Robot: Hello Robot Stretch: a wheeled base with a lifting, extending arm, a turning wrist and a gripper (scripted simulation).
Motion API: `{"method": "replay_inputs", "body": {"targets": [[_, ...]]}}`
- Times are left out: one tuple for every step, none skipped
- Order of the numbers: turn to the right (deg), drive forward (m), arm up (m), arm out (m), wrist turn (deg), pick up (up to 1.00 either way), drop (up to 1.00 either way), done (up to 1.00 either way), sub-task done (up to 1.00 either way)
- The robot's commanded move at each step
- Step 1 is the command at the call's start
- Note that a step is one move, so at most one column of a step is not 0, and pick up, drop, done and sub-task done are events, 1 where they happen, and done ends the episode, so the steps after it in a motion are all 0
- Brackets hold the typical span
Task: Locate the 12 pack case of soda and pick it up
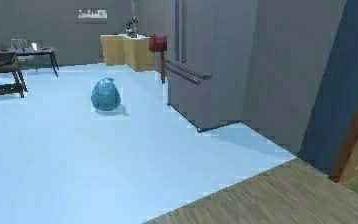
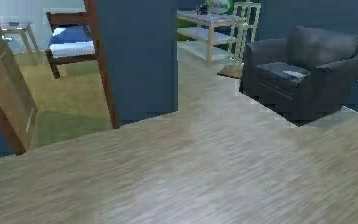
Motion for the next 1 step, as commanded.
{"method": "replay_inputs", "body": {"targets": [[-45.0,0.00,0.00,0.00,0.0,0.00,0.00,0.00,0.00]]}}
